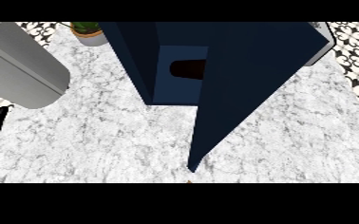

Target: Pick up the wine, place it into the cabinet and close the cabinet

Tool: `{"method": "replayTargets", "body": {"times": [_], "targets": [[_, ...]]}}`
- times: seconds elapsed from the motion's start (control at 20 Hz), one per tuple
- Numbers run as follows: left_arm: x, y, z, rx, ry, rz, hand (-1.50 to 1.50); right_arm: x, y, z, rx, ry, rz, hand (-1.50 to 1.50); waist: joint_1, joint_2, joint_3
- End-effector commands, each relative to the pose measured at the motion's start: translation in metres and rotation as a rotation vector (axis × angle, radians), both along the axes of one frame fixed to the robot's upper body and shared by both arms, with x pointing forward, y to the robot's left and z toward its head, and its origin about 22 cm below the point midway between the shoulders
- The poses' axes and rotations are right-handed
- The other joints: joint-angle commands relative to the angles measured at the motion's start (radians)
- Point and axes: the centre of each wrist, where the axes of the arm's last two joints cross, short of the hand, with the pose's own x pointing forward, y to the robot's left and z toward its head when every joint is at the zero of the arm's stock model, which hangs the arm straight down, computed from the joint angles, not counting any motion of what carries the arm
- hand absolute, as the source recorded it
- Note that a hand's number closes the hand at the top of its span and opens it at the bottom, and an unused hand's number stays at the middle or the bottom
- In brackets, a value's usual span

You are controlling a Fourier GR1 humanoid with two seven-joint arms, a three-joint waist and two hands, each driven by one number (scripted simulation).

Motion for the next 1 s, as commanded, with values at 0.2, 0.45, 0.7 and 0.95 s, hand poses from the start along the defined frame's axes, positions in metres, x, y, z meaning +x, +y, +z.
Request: {"method": "replayTargets", "body": {"times": [0.2, 0.45, 0.7, 0.95], "targets": [[0.007, -0.003, 0.005, -0.03, -0.006, -0.04, -1.5, 0.014, 0.058, 0.012, 0.028, -0.053, 0.087, 1.5, 0.024, 0.006, -0.001], [0.019, -0.024, 0.009, -0.041, 0.003, -0.04, -1.5, 0.032, 0.063, 0.028, 0.076, -0.014, 0.09, 1.5, 0.015, 0.013, 0.001], [0.02, -0.022, 0.002, -0.056, 0.007, -0.041, -1.5, 0.066, 0.096, 0.04, 0.056, -0.025, 0.064, 1.5, 0.035, 0.013, 0.0], [0.027, -0.021, 0.015, -0.053, -0.023, -0.018, -1.5, 0.115, 0.12, 0.072, 0.055, -0.059, 0.002, 1.5, 0.026, 0.013, 0.002]]}}
